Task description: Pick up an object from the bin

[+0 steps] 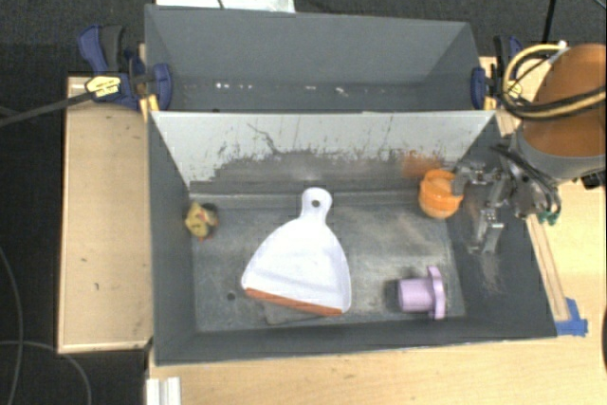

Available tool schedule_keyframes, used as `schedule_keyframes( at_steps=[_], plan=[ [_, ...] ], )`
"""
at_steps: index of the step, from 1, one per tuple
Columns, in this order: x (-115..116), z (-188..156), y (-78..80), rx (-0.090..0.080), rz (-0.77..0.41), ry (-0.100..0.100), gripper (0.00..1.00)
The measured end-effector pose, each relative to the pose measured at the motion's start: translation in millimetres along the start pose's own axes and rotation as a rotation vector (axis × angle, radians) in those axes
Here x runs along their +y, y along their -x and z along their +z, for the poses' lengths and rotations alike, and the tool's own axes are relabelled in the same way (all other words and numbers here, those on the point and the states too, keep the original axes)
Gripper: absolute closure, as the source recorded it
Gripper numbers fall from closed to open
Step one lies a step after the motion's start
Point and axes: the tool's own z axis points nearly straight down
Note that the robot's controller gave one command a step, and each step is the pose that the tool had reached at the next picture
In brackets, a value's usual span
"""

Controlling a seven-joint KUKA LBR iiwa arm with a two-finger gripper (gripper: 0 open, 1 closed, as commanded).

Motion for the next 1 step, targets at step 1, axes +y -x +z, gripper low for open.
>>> schedule_keyframes(
  at_steps=[1],
  plan=[
    [0.7,-5.0,1.6,-0.007,-0.005,-0.002,0.00]
  ],
)
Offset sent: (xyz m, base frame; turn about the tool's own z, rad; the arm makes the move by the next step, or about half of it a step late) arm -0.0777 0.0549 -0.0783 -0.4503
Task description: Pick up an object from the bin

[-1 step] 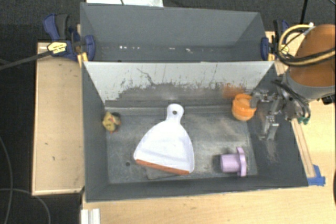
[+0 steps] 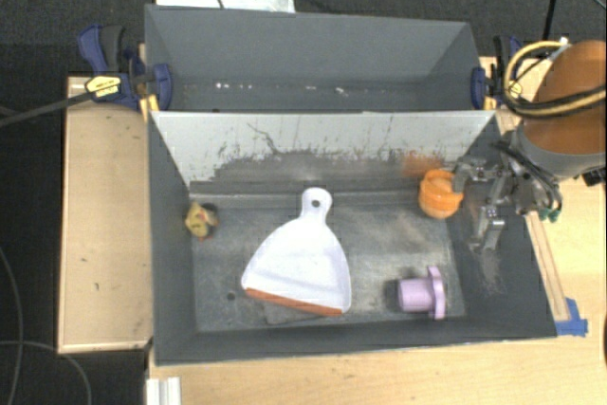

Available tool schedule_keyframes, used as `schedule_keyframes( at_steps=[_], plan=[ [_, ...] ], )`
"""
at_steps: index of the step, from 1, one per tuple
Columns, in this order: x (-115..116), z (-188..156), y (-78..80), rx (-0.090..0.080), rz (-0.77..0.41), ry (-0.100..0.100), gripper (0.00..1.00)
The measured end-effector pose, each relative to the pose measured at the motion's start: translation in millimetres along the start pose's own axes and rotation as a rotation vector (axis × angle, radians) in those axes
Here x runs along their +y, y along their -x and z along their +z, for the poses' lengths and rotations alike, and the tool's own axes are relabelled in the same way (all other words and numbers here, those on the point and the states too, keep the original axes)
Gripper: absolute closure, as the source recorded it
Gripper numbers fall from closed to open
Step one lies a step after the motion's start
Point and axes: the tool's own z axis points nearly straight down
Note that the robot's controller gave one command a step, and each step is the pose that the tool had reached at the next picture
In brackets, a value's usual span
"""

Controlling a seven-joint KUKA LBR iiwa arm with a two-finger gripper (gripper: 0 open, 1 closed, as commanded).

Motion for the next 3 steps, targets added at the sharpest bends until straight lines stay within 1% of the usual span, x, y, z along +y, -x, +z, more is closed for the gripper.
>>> schedule_keyframes(
  at_steps=[1,2,3],
  plan=[
    [41.1,61.5,-59.4,-0.003,-0.340,0.000,0.00],
    [45.5,42.3,-75.1,0.004,-0.458,0.003,0.00],
    [102.6,50.5,-90.1,0.003,-0.468,0.005,0.00]
  ],
)
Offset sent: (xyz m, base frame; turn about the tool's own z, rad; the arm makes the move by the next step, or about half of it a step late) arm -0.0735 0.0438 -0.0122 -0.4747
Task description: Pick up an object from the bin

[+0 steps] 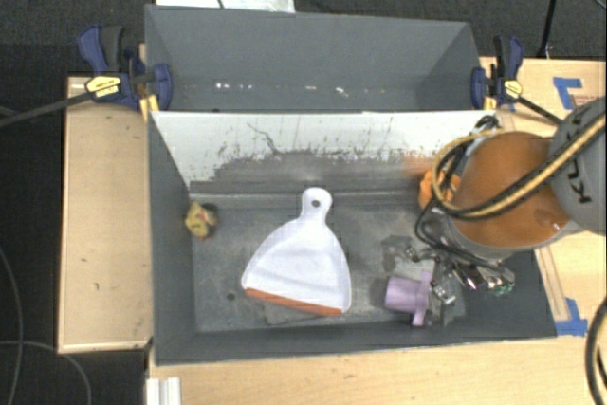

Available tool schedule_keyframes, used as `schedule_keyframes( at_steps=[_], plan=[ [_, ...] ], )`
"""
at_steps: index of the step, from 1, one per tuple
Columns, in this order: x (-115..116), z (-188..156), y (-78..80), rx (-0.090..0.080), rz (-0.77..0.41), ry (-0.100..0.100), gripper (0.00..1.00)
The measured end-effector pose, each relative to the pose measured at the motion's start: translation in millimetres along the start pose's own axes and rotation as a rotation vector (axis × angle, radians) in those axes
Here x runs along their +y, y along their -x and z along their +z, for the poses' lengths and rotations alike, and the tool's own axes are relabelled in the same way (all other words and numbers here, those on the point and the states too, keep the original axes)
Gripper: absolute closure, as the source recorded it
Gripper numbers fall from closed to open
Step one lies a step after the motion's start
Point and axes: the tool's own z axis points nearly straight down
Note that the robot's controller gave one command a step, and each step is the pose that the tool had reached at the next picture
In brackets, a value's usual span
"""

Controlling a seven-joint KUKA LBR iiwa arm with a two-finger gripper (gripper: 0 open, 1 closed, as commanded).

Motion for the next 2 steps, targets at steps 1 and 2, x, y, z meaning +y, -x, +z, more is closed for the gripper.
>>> schedule_keyframes(
  at_steps=[1,2],
  plan=[
    [8.9,29.5,5.2,-0.010,-0.158,-0.010,0.00],
    [-6.5,29.8,19.5,-0.009,-0.068,-0.008,1.00]
  ],
)
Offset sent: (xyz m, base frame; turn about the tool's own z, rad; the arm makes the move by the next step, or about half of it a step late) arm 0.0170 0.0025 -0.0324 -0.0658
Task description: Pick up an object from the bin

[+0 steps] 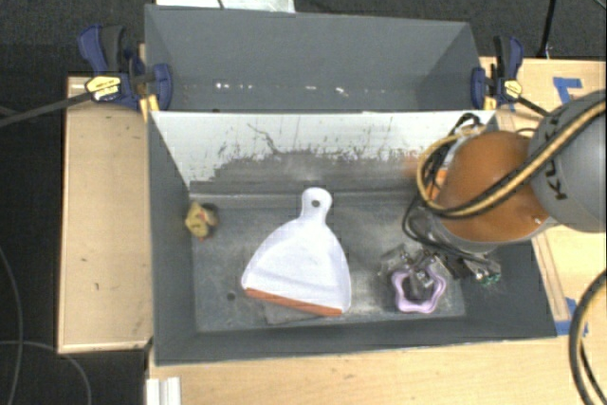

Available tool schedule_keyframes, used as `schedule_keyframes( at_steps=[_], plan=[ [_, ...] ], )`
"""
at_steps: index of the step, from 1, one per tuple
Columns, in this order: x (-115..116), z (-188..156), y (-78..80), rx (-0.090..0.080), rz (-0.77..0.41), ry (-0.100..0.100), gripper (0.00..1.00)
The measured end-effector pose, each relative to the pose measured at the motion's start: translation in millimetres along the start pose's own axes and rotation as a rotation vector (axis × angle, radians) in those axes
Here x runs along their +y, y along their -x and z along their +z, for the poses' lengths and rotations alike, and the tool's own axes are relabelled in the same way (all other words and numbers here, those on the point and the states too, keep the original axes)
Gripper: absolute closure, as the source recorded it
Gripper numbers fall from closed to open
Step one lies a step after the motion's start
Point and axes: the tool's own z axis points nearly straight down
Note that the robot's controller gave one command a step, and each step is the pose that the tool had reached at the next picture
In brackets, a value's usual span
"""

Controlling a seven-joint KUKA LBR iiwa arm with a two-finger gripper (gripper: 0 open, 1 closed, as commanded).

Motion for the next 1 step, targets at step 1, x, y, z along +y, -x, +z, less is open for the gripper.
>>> schedule_keyframes(
  at_steps=[1],
  plan=[
    [0.0,0.0,0.0,0.000,0.000,0.000,1.00]
  ],
)
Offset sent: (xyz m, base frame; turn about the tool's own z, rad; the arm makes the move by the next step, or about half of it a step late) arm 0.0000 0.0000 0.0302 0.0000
